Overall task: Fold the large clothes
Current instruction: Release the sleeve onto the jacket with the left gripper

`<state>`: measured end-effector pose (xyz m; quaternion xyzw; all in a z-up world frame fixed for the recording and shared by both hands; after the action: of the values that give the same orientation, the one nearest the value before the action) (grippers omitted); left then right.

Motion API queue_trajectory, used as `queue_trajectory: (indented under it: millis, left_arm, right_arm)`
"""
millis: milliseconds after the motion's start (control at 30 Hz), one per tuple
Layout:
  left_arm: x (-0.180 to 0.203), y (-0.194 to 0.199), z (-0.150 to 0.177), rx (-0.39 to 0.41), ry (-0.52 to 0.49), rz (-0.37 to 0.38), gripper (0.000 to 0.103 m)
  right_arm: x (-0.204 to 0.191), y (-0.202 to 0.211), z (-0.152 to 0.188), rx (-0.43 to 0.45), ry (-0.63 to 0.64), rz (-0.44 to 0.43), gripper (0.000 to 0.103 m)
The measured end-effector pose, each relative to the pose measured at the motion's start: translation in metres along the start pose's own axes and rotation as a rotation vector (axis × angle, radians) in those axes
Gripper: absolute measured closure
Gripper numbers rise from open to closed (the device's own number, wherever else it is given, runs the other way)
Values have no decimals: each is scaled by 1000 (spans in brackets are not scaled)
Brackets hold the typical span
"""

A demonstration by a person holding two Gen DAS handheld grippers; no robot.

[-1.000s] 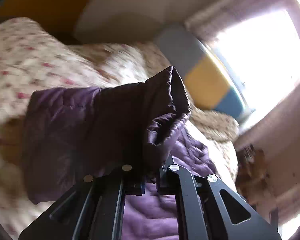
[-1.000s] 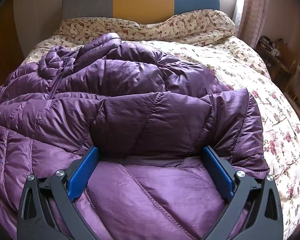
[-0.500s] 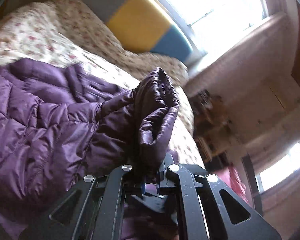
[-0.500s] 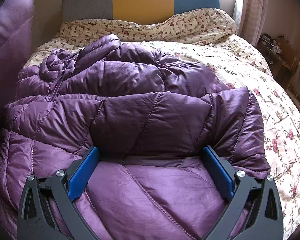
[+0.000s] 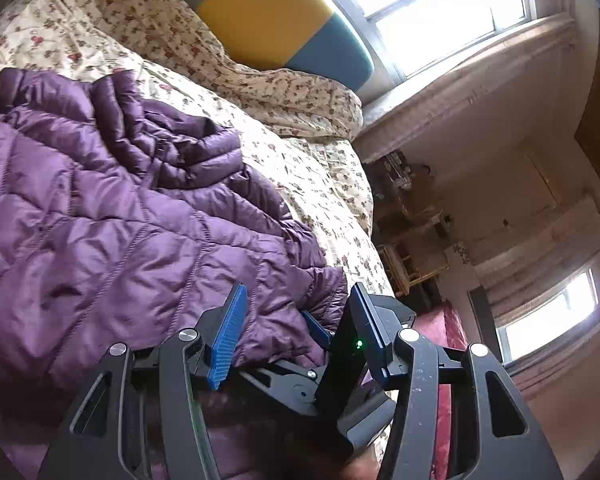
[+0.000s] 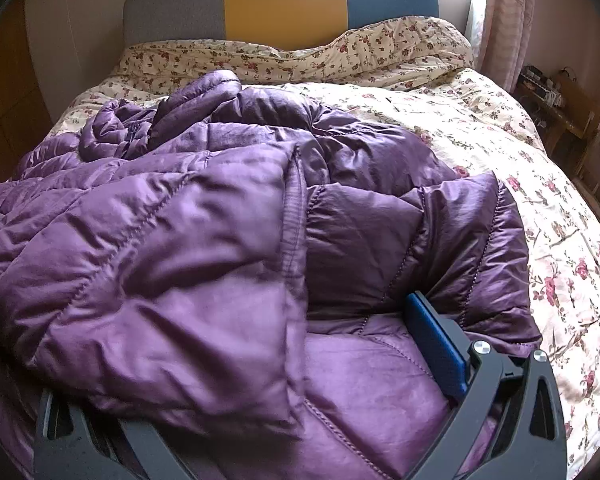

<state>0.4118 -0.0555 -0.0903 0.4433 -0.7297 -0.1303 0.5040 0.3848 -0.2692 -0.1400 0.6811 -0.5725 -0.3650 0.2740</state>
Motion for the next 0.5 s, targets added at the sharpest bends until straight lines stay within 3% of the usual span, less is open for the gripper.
queue_trajectory:
  millis: [100,267,433,500]
  left_arm:
    - [-12,24,3,47,10,-34,51]
    - [-51,60,10,129,25,-206,51]
    - [-88,84,14,167,42,-332,51]
    - [-97,88,15,168,52,-350,51]
  right_arm:
    - [0,0,1,-2,2,3,2]
    - [-2,3,-1,-17,8,17,2]
    - [-1,18,-2,-23,4,29,6]
    - [1,27,0,-24,2,34,7]
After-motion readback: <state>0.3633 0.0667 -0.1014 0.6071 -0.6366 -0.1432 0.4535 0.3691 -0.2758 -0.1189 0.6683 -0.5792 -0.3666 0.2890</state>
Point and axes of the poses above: each gripper's, at about its wrist camera, not at the fingertips, and y roughly against the way its jaws point, x to its right, z to its underside, the point moved 3 cm from there along -y, roughly the way its jaws point, and after that the axes turned 13 degrees about -z, right-handed, at the moved point
